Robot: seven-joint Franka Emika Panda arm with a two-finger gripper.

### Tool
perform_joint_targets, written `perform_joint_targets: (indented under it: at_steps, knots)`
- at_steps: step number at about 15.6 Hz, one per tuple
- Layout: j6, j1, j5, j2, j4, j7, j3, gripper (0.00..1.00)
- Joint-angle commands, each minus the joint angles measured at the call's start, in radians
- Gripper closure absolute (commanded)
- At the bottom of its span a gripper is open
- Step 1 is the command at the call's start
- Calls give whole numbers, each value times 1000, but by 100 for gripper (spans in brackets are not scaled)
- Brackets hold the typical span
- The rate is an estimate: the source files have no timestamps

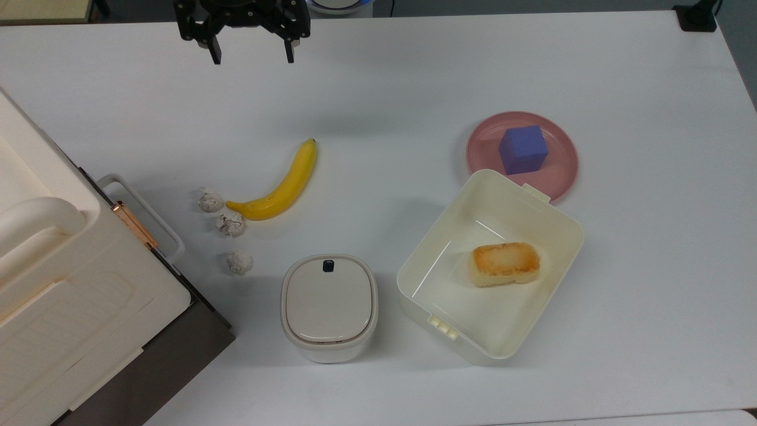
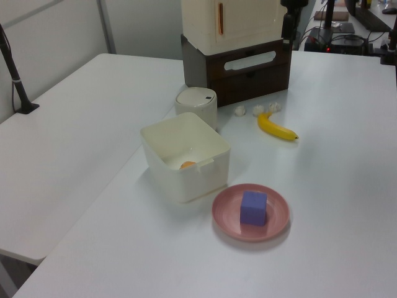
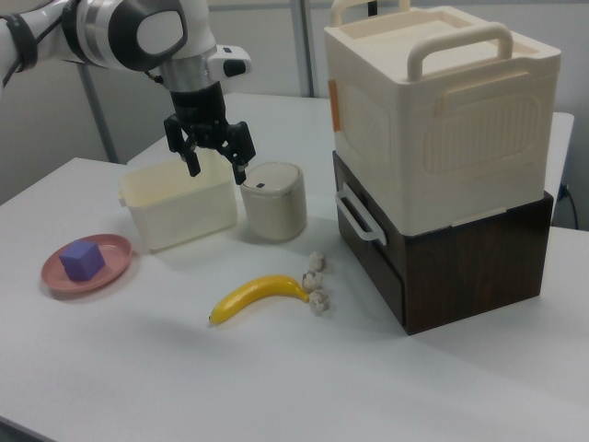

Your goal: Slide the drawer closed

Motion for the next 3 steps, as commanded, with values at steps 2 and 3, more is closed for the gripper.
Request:
perform_joint_targets:
  at_steps: [2,3]
  knots:
    - [-19,7,23,-29,-28,50,-4,0]
    - [-19,9,23,-29,-28,50,-4,0]
